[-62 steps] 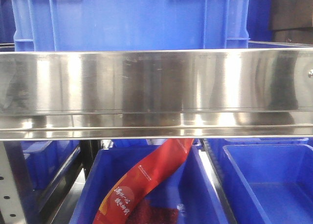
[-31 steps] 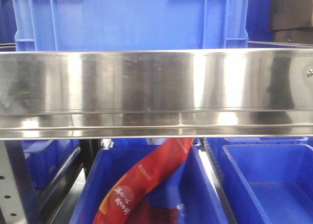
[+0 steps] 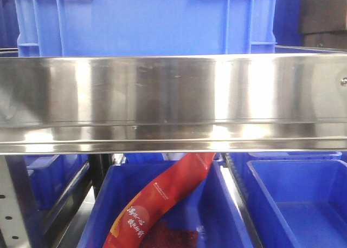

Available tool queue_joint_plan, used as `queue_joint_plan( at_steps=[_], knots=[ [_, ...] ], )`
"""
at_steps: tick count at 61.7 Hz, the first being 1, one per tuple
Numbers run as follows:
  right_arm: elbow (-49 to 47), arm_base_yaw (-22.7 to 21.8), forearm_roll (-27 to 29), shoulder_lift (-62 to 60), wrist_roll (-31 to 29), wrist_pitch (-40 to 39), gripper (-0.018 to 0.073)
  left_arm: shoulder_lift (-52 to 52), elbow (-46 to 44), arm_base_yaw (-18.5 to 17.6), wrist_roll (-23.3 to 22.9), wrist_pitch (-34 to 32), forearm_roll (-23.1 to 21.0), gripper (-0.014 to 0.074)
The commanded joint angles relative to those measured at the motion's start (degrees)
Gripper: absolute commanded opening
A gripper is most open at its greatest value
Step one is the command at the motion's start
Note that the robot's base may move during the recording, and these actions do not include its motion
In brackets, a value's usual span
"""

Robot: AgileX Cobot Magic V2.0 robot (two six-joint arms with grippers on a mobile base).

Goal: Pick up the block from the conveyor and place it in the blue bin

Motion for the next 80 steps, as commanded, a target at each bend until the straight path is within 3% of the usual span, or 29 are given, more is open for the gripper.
queue_joint_plan(
  at_steps=[1, 24, 49, 52, 58, 60, 68, 80],
  knots=[
    [2.55, -0.30, 1.47, -4.85, -0.11, 0.21, -0.0162, -4.52, 2.07, 0.19, -0.11, -1.67, -0.49, -0.0111],
    [3.90, -0.30, 1.47, -16.66, -0.11, 3.44, -0.0162, -15.91, 3.18, 0.19, -0.11, -1.67, -0.49, -0.0111],
    [3.90, -0.30, 1.47, -17.37, -0.11, 3.44, -0.0162, -17.16, 3.27, 0.19, -0.11, -1.67, -0.49, -0.0111],
    [4.22, -0.68, -1.18, -17.76, -0.11, 2.79, -0.0162, -17.16, 3.27, 0.19, -0.11, -1.67, -0.49, -0.0111],
    [6.03, -1.98, -14.50, -20.66, -0.11, 1.30, -0.0162, -17.16, 3.27, 0.19, -0.11, -1.67, -0.49, -0.0111],
    [6.80, -2.47, -16.08, -21.89, -0.11, 1.80, -0.0162, -17.16, 3.27, 0.19, -0.11, -1.67, -0.49, -0.0111],
    [11.95, -5.48, -16.17, -28.41, -0.11, 2.79, -0.0162, -17.16, 3.27, 0.19, -0.11, -1.67, -0.49, -0.0111],
    [22.99, -8.36, -15.62, -37.71, -0.11, -3.14, -0.0162, -17.16, 3.27, 0.19, -0.11, -1.67, -0.49, -0.0111]
  ],
)
